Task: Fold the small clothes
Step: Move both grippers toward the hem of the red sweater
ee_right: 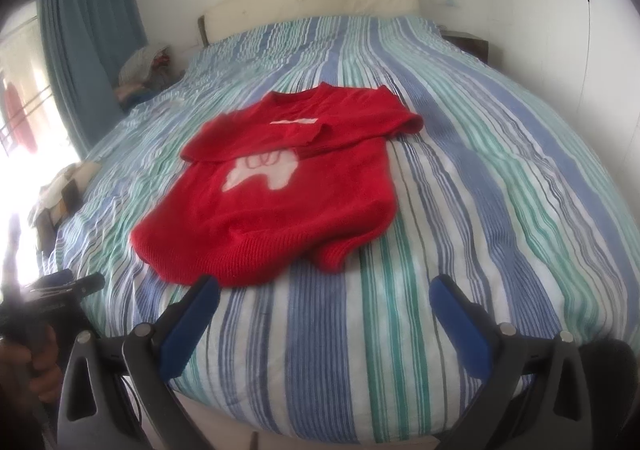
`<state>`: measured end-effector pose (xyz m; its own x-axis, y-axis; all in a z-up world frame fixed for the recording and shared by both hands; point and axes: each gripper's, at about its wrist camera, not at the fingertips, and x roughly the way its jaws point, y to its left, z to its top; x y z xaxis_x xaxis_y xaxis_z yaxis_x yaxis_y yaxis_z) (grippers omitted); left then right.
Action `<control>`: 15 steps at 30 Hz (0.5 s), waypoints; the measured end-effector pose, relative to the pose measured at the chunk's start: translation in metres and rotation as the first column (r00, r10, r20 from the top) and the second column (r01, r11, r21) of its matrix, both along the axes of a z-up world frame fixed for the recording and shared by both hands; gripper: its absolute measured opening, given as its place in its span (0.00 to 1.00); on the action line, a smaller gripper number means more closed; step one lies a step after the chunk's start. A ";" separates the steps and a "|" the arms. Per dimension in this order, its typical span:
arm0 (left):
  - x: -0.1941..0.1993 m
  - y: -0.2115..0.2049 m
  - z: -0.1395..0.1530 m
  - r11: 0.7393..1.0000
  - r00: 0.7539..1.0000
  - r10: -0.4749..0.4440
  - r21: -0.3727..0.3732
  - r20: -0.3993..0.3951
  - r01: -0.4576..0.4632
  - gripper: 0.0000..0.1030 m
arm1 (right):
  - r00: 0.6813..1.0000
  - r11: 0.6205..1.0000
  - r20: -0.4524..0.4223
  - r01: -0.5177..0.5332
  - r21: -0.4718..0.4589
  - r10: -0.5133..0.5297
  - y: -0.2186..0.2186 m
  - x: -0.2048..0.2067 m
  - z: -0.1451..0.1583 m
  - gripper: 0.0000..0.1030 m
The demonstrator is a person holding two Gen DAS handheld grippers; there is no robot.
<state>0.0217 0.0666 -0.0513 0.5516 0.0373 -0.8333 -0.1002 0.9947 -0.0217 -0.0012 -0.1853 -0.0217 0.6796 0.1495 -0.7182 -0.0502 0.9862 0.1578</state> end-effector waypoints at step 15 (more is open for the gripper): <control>0.043 -0.020 -0.023 0.981 0.984 -0.176 -0.089 -0.019 0.174 0.99 | 0.997 0.998 -0.078 0.015 0.061 -0.010 -0.043 0.027 -0.047 1.00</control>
<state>0.0647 0.0467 -0.0744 0.5210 -0.1305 -0.8435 0.0737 0.9914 -0.1079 0.0255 -0.2287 -0.0686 0.6245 0.1872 -0.7582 -0.0234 0.9749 0.2214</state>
